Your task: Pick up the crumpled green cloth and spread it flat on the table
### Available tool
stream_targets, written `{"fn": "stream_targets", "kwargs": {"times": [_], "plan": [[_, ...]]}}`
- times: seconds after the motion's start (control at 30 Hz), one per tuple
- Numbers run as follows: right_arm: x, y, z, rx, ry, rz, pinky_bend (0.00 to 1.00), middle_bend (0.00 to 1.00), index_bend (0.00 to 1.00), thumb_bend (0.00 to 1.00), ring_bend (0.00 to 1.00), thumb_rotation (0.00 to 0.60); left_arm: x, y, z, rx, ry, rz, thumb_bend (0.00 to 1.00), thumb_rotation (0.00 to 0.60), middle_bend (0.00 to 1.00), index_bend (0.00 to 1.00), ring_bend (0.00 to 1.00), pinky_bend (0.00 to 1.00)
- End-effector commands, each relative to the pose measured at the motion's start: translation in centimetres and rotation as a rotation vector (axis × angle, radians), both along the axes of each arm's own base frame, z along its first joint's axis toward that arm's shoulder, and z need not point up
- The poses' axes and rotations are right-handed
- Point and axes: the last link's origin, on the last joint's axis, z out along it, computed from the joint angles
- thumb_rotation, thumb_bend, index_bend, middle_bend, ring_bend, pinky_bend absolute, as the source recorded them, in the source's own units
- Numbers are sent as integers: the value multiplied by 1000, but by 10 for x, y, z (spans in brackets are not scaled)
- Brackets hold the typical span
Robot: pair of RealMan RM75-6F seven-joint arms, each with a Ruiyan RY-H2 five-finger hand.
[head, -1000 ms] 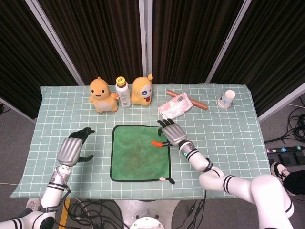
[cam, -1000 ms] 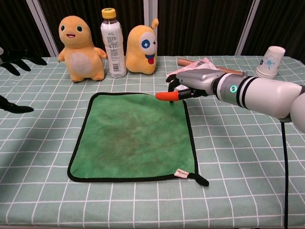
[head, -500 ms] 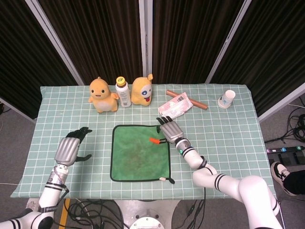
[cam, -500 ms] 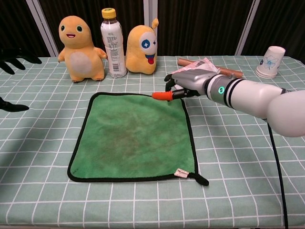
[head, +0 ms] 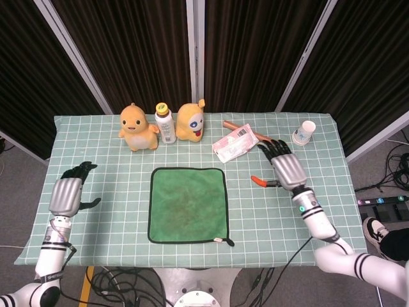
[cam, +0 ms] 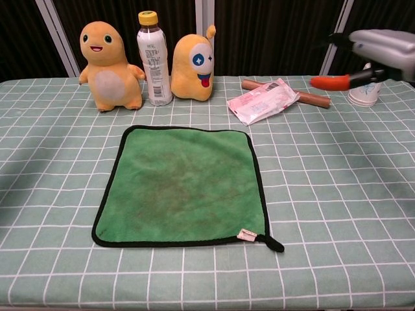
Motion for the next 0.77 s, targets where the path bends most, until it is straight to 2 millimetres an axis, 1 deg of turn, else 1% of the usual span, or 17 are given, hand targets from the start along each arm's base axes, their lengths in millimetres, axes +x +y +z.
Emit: {"fn": "stream_targets", "kwargs": {"times": [0.03, 0.17, 0.27, 0.37, 0.47, 0.57, 0.67, 0.77], "plan": [[-31, 32, 28, -57, -16, -14, 0, 15, 0, 166, 0, 211, -9, -5, 10, 36, 22, 24, 60, 600, 268, 257, 247, 260], [-56, 62, 52, -123, -30, -44, 0, 0, 0, 160, 0, 217, -19, -15, 23, 92, 66, 46, 60, 600, 268, 257, 247, 247], [-71, 83, 65, -167, -47, -70, 0, 0, 0, 158, 0, 223, -24, -25, 29, 115, 99, 56, 60, 600, 268, 257, 247, 245], [-83, 101, 75, -202, -66, -97, 0, 0, 0, 156, 0, 216, -28, -36, 33, 132, 125, 77, 60, 600, 268, 257, 247, 244], [-93, 118, 82, -227, -77, -134, 0, 0, 0, 149, 0, 217, -32, -47, 36, 129, 138, 104, 60, 600, 268, 257, 247, 244], [-101, 132, 88, -233, -90, -176, 0, 0, 0, 113, 0, 219, -34, -57, 38, 115, 145, 125, 60, 600, 268, 257, 247, 243], [-106, 143, 90, -227, -98, -206, 0, 0, 0, 79, 0, 216, -34, -67, 40, 104, 141, 144, 60, 600, 268, 257, 247, 243], [-107, 152, 92, -198, -130, -236, 0, 0, 0, 68, 0, 216, -33, -76, 41, 93, 139, 156, 60, 600, 268, 257, 247, 242]]}}
